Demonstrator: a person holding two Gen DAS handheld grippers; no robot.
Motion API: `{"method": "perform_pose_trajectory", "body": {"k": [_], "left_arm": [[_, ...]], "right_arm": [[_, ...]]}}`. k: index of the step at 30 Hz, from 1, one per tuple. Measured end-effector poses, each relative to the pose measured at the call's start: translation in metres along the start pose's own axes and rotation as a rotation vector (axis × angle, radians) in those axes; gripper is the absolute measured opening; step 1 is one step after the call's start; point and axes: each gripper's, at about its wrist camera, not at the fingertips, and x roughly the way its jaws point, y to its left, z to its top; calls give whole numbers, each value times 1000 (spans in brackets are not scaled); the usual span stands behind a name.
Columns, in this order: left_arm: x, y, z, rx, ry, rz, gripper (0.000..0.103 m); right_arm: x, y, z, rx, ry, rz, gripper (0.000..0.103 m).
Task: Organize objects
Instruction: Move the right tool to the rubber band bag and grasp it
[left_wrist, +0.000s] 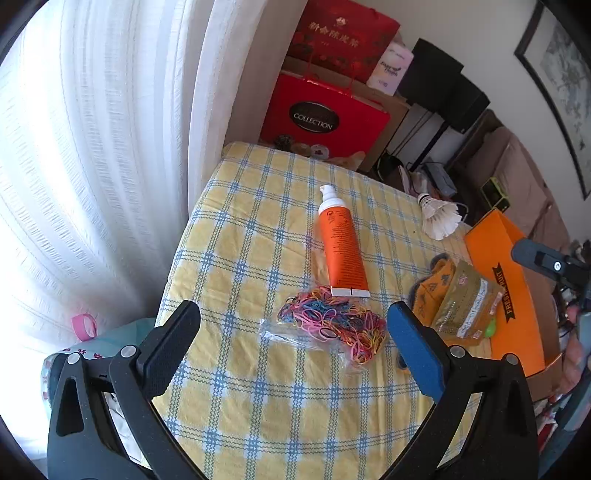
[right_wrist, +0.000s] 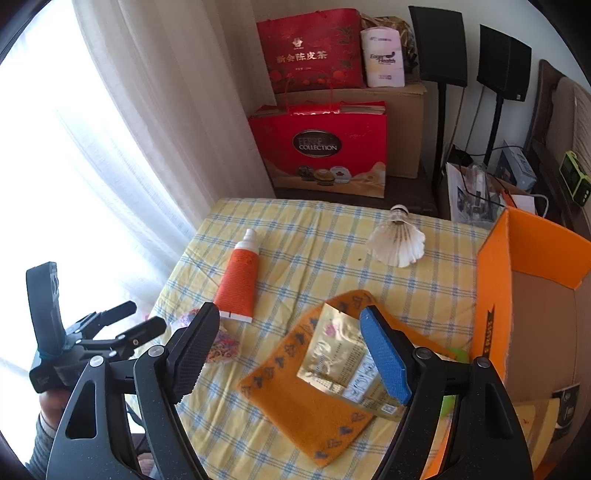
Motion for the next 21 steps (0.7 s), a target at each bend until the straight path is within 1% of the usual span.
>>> {"method": "perform_pose_trajectory", "body": {"k": [5,9,13,17,19,21], "left_arm": [[10,3,-3,-10,22,-21,100],[21,-2,-9,-6,61,-64,88],[28,-11,-15,2,79,-84,81],[35,-14,-18,-5,91,-79,76],[38,-14,-19,-11,91,-71,66],[40,-14,-19,-13,85,-62,60]], "right_arm": [[32,21,15,-19,35,3,79],[62,28,23,-4,70,2,76],[91,32,26,17,123,23,74],[114,36,27,18,158,9,72],[125,35,29,25,176,15,69],[134,35,30,29,188,15,69]]}}
